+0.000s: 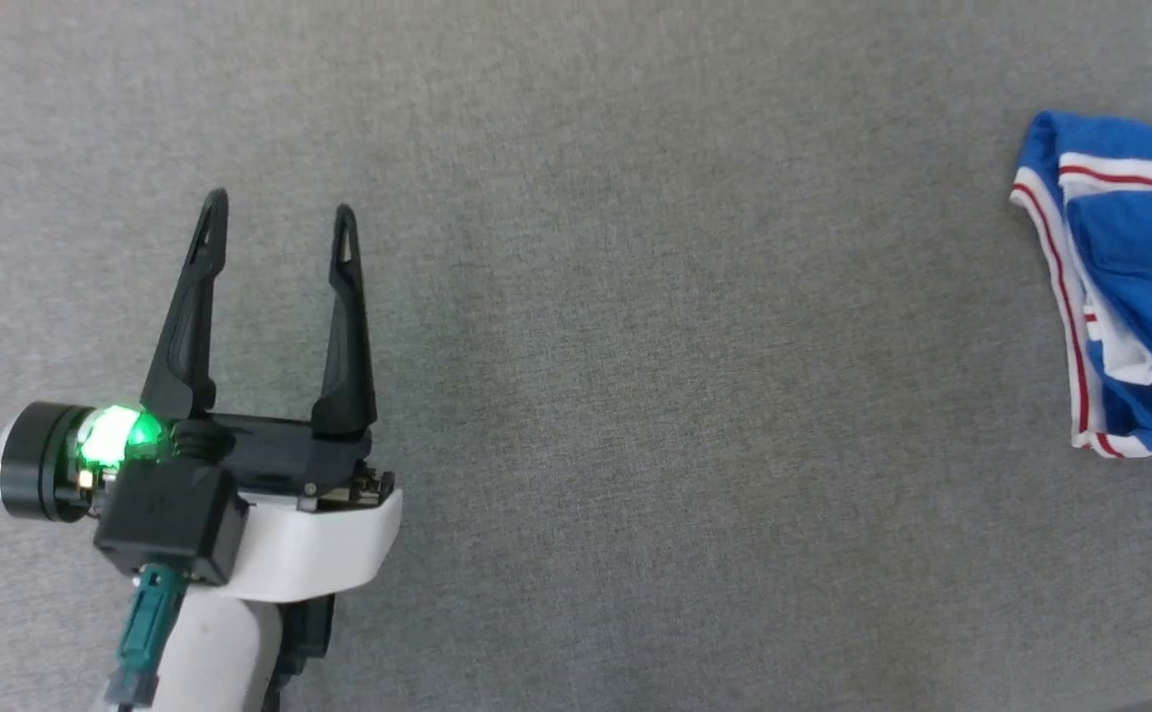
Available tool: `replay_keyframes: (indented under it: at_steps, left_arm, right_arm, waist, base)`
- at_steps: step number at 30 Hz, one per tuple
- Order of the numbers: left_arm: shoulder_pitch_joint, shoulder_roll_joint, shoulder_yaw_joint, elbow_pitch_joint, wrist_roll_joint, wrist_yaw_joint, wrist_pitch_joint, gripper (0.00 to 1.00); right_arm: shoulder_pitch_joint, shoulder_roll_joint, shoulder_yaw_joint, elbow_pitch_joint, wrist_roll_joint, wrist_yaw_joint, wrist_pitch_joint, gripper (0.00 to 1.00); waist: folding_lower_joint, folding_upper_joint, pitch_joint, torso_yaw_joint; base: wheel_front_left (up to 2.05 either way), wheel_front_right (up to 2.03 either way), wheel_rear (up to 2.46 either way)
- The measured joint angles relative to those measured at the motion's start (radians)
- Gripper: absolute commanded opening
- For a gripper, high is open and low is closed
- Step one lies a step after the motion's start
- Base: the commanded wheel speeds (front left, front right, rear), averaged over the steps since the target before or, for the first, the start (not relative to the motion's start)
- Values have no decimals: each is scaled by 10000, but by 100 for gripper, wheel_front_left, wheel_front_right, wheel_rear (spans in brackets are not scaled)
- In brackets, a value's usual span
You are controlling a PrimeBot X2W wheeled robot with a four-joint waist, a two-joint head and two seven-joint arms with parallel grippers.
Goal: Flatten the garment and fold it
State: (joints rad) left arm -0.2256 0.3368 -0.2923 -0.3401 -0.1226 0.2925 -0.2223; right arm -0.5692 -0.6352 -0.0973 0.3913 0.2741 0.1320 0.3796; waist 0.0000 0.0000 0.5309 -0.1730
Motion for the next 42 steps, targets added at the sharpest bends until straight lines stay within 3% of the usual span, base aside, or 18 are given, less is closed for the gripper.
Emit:
replay_keyframes:
  at_steps: [8,17,24,32,42]
  left_arm:
    - [498,-184,88,468,-167,174,-215,100]
    - [1816,-288,589,546,-938,253,-336,100]
    - [2389,-336,625,665,-1122,238,-347,100]
    - [3108,-663,393,1248,-1081,140,-347,100]
    - [3671,-1177,345,2347,-1275,-384,-347,100]
  right_arm:
    - [555,892,-483,-1406,472,0,-466,100]
    - [2798,3072,-1363,-4284,268,-2,-1636,100]
    - [4113,4069,-1302,-5323,-332,-2,-2360,100]
    - [5687,5599,-1515,-5453,-1323,-2,-3712,100]
    - [6801,5806,-1419,-4217,-2046,-4,-4746,100]
  waist:
    - [0,0,-898,107]
    - [-3,0,-2626,396]
    - [-3,1,-3684,673]
    - [-2,0,-4588,1031]
    - [-1,0,-5437,1412]
  base:
    - [0,0,0]
    - [0,0,0]
    - [0,0,0]
    - [0,0,0]
    - [0,0,0]
